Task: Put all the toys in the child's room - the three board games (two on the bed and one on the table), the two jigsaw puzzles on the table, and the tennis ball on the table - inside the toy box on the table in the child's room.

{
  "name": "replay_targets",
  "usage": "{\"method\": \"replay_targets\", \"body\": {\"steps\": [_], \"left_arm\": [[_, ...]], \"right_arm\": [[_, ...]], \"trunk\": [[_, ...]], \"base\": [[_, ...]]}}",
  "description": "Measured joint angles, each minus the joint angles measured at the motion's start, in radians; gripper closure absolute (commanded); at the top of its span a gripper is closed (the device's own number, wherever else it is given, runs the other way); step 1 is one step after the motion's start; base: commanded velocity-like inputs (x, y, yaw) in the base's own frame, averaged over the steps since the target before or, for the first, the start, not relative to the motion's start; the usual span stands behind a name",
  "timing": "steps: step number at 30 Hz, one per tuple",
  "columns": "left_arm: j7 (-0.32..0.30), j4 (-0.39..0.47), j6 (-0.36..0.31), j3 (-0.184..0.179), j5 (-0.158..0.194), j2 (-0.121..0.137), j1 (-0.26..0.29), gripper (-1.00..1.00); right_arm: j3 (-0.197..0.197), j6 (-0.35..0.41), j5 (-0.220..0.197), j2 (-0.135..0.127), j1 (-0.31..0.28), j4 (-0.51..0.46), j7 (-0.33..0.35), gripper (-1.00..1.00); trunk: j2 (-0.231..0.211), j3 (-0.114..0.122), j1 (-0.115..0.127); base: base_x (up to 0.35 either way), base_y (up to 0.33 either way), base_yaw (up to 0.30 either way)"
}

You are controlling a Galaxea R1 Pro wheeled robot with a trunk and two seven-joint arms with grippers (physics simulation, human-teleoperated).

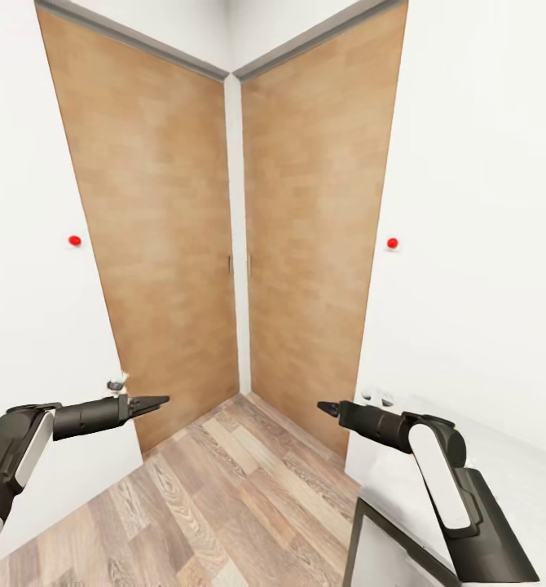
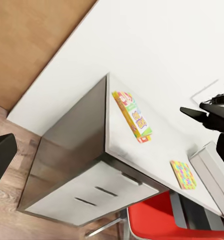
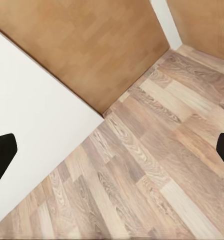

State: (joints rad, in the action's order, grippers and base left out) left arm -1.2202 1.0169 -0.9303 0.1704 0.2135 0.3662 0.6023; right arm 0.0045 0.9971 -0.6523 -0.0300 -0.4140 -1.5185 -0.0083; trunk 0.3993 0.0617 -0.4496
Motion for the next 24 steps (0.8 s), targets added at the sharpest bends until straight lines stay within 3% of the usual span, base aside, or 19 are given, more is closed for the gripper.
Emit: {"method": "replay_targets", "body": {"steps": [10, 24], "left_arm": [[0.000, -0.001, 0.000, 0.000, 0.000, 0.000, 0.000, -1.00], [0.003, 0.000, 0.000, -0.001, 0.000, -0.001, 0.000, -1.00]], "right_arm": [[0.024, 0.000, 0.002, 0.000, 0.000, 0.001, -0.005, -1.00], [0.027, -0.008, 0.002, 0.000, 0.000, 0.001, -0.007, -1.00]], "trunk": [[0.000, 0.000, 0.000], [0.000, 0.000, 0.000]], "base": [[0.000, 0.000, 0.292], [0.000, 0.000, 0.292]]}}
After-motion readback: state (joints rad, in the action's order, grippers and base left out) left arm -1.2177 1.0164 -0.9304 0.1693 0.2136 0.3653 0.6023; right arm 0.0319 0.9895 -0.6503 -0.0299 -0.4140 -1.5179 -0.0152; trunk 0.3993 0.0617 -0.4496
